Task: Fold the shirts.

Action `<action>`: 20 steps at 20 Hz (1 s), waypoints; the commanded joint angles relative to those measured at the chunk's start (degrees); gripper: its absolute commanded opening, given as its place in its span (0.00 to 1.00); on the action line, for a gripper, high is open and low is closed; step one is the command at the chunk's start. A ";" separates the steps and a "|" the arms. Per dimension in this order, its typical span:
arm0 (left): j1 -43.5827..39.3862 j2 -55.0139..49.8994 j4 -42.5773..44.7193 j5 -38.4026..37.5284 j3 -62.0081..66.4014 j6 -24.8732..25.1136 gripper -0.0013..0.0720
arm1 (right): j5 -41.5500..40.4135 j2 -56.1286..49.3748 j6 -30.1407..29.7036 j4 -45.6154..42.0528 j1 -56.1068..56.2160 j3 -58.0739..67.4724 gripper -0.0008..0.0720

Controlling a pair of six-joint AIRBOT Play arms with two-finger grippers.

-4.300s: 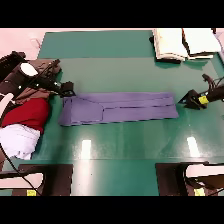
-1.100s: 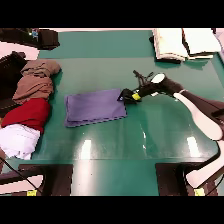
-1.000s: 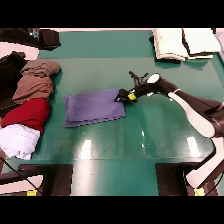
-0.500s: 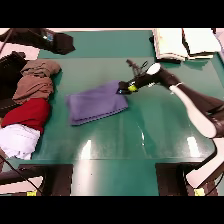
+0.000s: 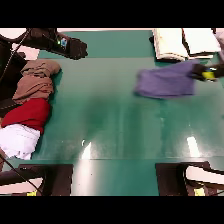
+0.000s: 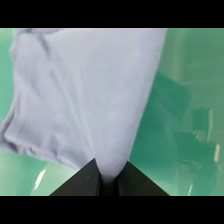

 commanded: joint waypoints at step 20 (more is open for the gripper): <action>-0.20 -0.04 -0.04 -0.11 0.00 -0.13 0.05 | 1.77 18.18 0.13 -10.60 -27.17 -11.47 0.65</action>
